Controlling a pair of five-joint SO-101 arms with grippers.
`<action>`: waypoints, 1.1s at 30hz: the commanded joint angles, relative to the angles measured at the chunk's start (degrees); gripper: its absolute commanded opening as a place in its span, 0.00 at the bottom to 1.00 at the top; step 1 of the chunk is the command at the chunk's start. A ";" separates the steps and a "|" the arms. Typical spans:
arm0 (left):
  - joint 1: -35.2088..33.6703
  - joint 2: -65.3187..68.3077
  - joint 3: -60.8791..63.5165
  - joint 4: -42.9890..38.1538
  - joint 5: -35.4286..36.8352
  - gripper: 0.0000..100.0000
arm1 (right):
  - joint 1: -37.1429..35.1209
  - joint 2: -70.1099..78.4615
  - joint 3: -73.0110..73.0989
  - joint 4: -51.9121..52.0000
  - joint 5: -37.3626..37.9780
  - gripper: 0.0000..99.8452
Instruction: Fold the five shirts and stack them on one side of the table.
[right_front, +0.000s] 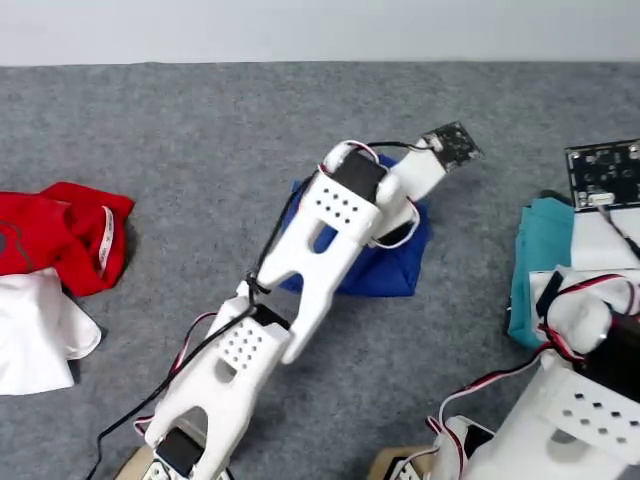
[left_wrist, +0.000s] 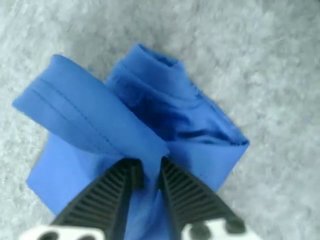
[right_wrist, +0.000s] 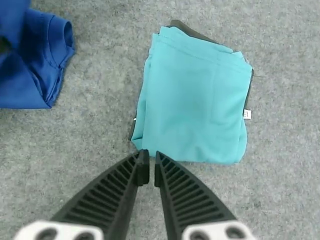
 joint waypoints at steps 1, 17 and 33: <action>0.79 -1.41 -3.82 1.58 1.93 0.17 | 0.57 -0.66 -0.18 2.24 -0.26 0.03; -11.08 -12.04 2.33 1.58 -3.69 0.02 | 0.31 -0.04 0.00 2.15 -0.26 0.03; -11.34 -12.57 36.26 1.58 -6.07 0.00 | 0.31 -0.40 7.65 2.07 -0.26 0.03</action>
